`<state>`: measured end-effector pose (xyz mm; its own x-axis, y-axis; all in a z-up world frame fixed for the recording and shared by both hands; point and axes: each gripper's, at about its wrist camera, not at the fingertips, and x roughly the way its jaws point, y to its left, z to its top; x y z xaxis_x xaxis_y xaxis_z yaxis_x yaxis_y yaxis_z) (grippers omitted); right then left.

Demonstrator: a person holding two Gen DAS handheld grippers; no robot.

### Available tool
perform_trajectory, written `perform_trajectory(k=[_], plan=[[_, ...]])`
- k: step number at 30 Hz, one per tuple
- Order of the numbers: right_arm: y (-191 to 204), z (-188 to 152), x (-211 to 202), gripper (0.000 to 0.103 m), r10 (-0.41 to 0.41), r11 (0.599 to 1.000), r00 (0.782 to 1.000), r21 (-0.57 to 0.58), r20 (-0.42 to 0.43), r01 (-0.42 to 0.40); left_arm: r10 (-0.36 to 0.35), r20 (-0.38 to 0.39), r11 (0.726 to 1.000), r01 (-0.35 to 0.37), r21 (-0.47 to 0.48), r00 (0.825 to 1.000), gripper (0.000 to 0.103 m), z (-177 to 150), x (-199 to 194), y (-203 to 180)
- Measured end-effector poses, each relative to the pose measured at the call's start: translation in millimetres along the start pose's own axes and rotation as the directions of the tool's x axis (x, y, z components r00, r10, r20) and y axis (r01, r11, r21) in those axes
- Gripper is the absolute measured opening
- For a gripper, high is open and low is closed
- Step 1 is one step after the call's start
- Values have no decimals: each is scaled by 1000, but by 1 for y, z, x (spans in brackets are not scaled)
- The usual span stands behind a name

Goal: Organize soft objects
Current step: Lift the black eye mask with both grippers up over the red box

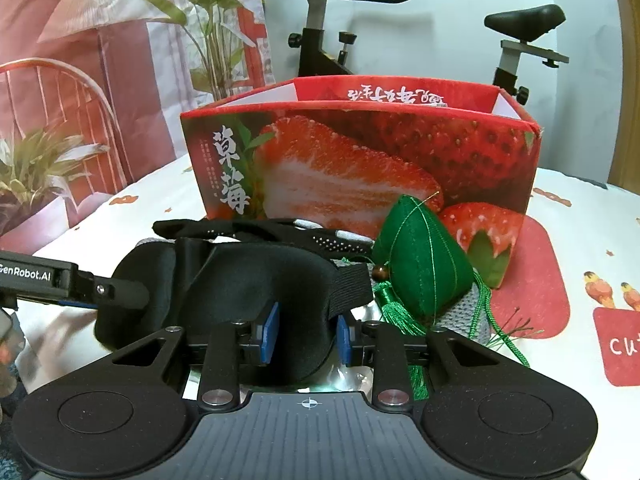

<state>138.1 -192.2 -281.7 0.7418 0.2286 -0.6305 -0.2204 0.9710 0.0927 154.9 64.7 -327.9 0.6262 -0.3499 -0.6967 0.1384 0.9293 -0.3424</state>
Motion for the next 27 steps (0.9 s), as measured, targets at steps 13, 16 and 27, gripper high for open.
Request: perform_trajectory(k=[13, 16, 27], plan=[[5, 6, -16, 28, 36, 999, 998, -5, 53, -36, 38, 101, 999, -40, 17, 994, 51, 6, -27, -6], [5, 6, -17, 28, 38, 999, 998, -6, 53, -37, 23, 95, 999, -26, 29, 995, 47, 4, -27, -7], [17, 5, -25, 26, 58, 998, 997, -32, 52, -56, 49, 156, 995, -62, 80, 987, 25, 2, -39, -15]])
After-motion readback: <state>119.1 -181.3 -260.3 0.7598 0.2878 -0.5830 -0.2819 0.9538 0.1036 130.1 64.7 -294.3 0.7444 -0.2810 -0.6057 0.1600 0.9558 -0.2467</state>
